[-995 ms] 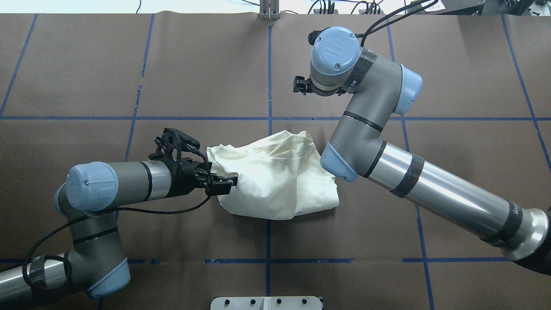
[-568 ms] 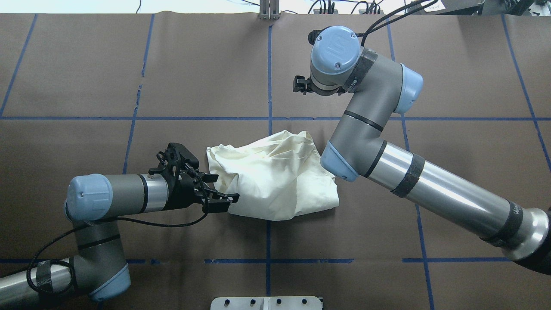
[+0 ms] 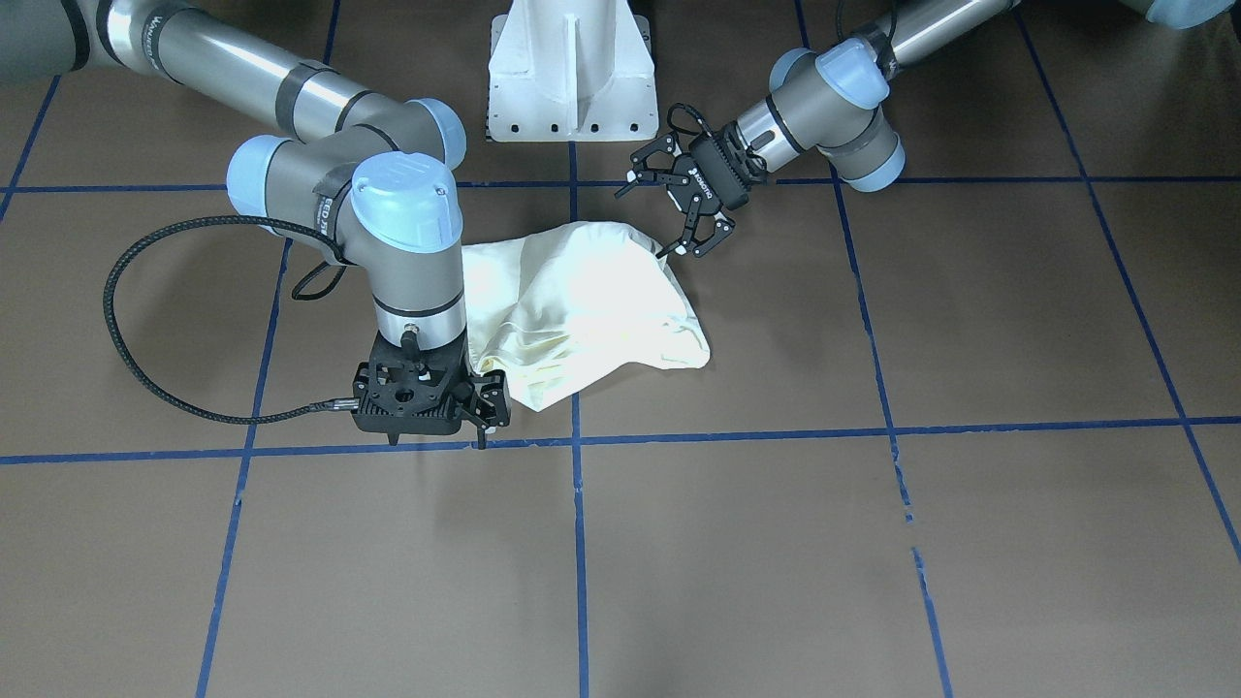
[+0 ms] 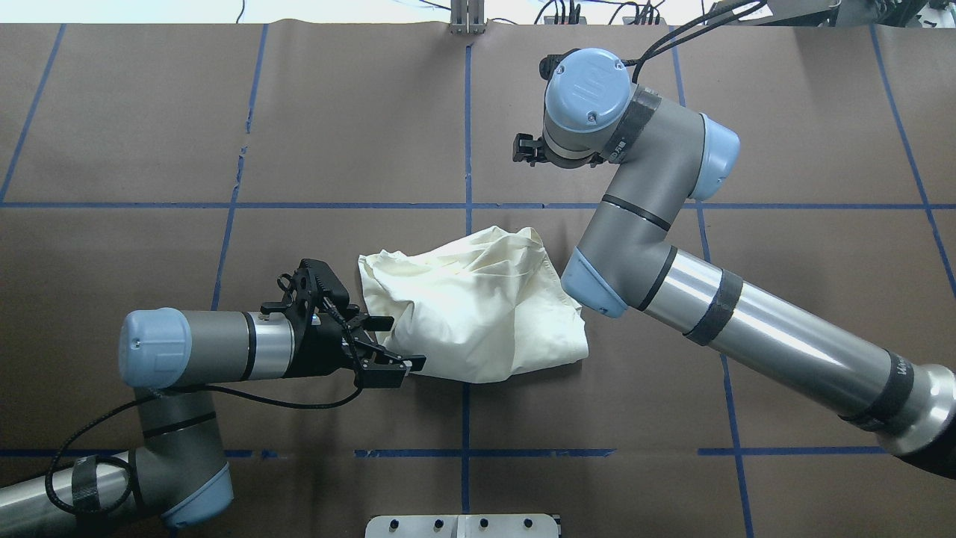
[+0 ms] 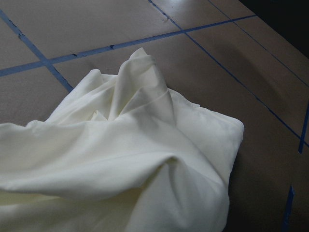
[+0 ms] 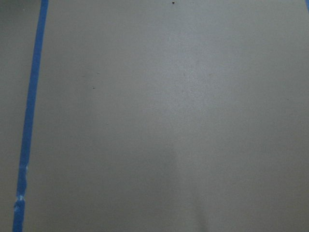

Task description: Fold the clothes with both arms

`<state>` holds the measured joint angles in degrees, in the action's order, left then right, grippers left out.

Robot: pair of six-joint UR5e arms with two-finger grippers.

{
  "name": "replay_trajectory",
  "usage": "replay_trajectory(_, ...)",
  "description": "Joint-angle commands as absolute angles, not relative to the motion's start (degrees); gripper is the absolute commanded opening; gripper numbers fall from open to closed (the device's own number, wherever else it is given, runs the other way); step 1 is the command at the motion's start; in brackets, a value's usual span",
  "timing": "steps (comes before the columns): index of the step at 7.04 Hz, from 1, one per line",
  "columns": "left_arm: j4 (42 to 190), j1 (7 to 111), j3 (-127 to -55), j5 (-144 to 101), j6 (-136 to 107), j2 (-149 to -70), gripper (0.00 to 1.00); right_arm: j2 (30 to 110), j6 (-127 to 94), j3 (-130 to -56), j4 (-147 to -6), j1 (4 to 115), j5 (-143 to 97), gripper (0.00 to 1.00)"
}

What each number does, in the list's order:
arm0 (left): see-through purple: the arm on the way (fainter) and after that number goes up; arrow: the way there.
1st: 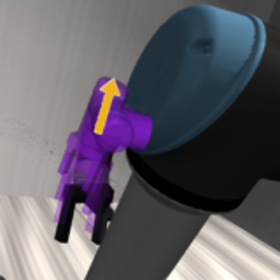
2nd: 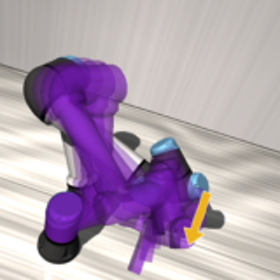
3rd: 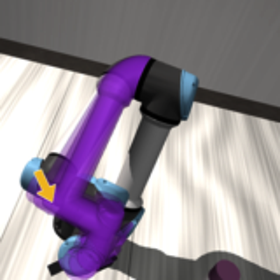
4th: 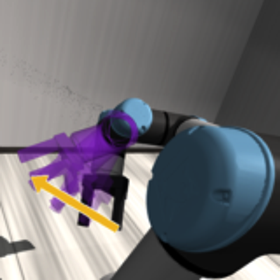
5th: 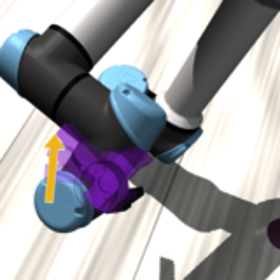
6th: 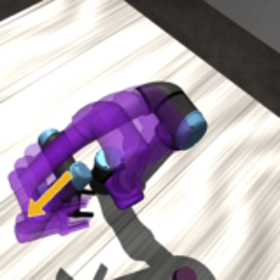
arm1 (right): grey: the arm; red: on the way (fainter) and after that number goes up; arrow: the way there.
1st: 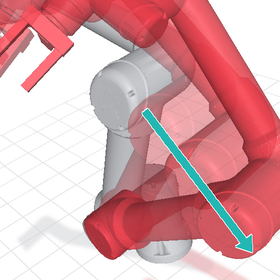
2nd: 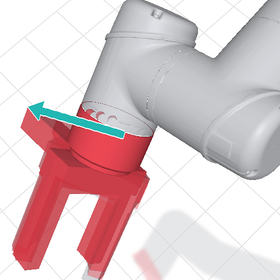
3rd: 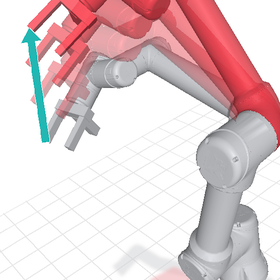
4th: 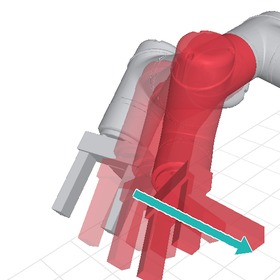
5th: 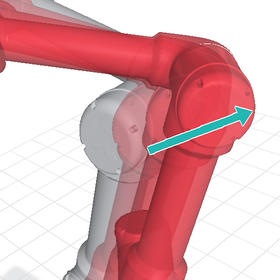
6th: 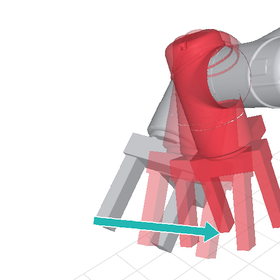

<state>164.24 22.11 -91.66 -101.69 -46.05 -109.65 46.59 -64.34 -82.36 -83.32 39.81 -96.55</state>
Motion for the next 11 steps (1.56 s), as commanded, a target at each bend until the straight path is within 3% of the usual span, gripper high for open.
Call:
replay_trajectory(1,164.44,21.97,-91.23,-101.43,-45.79,-110.74,1.00,48.07,-64.34,-84.10,-83.32,39.81,-96.50,1.00)
replay_trajectory(11,168.28,16.96,-89.03,-94.48,-46.23,-109.61,1.00,48.16,-64.34,-84.20,-83.32,39.81,-96.50,1.00)
